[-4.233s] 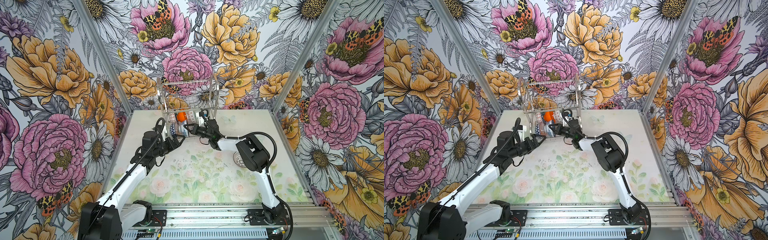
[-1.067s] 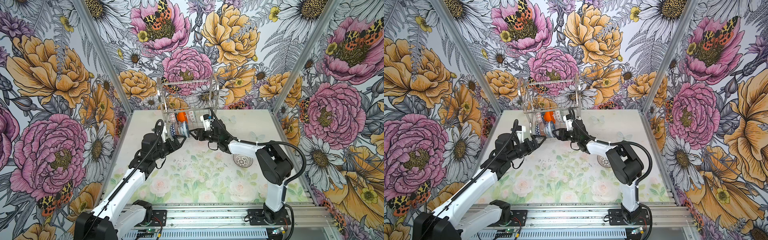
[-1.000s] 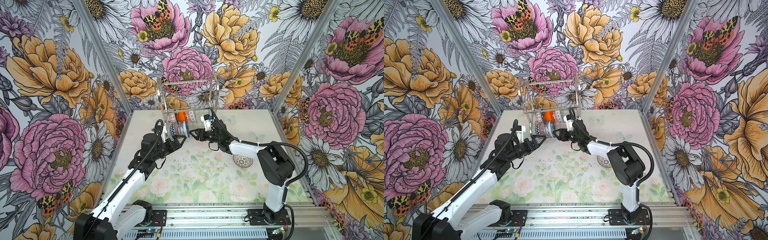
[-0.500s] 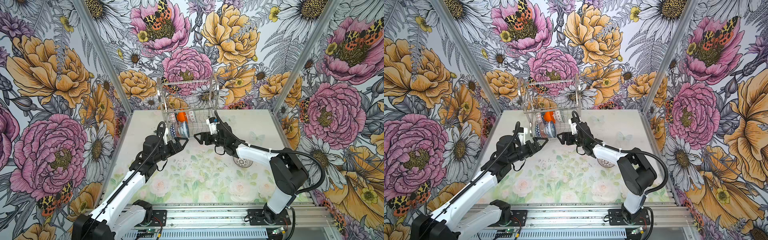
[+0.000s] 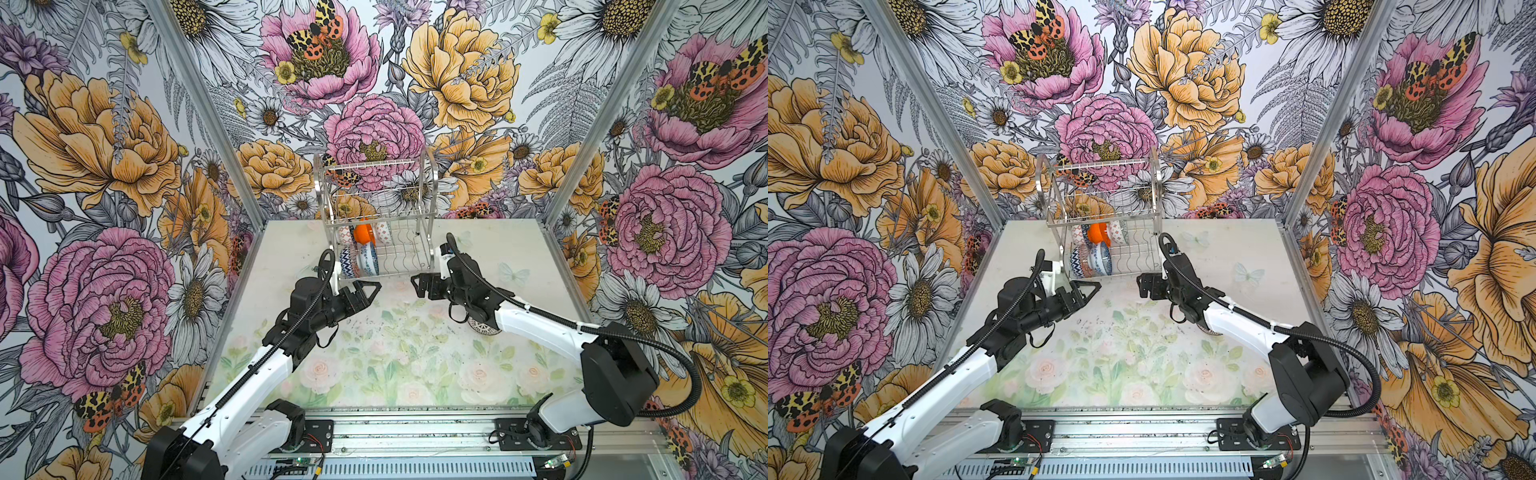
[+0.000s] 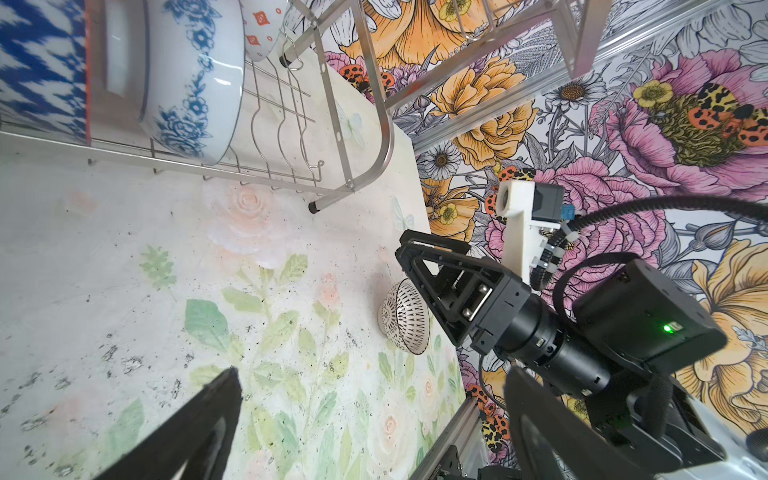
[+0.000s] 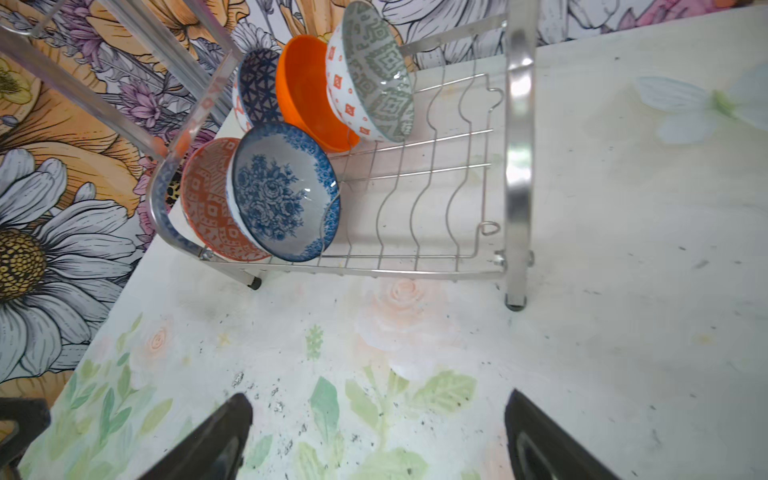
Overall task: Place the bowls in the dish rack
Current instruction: 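Open the right gripper and move it back over the red-starburst bowl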
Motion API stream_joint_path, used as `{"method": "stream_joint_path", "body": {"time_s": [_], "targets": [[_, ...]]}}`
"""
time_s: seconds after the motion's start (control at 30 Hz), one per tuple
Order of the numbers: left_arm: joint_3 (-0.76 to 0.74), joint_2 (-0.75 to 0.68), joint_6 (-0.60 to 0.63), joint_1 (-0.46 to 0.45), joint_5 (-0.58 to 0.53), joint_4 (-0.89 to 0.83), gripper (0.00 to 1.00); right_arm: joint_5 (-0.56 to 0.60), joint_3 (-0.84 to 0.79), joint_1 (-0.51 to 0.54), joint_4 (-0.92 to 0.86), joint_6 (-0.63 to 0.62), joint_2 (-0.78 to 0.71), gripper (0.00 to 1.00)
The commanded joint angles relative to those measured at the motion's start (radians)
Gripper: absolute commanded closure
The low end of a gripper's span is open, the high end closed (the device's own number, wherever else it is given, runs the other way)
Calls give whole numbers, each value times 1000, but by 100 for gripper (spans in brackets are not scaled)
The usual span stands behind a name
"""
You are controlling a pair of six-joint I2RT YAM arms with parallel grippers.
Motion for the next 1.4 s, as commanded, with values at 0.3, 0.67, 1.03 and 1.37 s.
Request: {"method": "stream_joint_path", "body": {"time_s": [0.3,0.67,1.03,1.37], "targets": [[-4,209,-34,-131,-18,256,1,228,-218,22,-216,40,-235,18],[40,348,-40,-217,-16,329,1,272,-322,21,-227,65,-210,28],[11,319,-40,-240,-44,313,1,290,-294,3,-224,12,-109,45],[12,258,0,-238,-78,211,1,268,-239,-1,-227,-22,-66,76]]}}
